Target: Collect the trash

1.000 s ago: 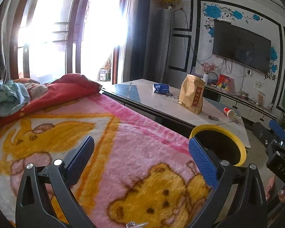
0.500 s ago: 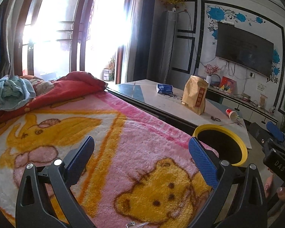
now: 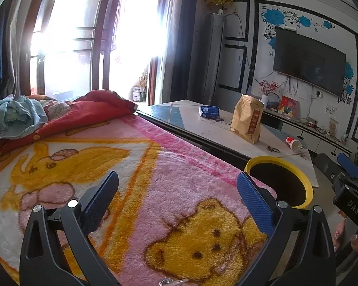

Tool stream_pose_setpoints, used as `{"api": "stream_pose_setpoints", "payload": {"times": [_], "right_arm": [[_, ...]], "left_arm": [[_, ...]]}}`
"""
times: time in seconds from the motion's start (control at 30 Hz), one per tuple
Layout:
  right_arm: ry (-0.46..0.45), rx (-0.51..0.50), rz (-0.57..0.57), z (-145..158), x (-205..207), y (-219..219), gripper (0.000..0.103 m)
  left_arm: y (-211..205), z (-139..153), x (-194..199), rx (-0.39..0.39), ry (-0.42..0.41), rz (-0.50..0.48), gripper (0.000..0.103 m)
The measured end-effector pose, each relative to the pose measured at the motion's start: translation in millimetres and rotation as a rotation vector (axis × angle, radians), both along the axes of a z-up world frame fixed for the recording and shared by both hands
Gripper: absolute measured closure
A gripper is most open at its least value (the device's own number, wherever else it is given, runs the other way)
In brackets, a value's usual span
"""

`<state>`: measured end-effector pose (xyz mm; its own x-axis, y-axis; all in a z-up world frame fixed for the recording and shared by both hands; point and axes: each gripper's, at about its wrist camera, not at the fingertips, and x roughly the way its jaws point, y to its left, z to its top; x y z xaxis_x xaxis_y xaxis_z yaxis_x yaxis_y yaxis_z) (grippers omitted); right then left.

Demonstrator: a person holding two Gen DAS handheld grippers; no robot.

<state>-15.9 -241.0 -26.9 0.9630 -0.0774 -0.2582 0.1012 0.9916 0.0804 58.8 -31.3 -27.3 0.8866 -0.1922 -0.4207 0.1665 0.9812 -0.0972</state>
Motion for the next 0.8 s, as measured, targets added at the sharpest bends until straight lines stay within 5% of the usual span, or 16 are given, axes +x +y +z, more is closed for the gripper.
{"api": "stream_pose_setpoints", "payload": {"times": [0.8], "right_arm": [[-0.011,0.003,-0.009,1.0,-1.0,3.0,0.01]], "left_arm": [[-2.4,6.2,-0.9,0.0,-0.015,-0.006,0.006]]}}
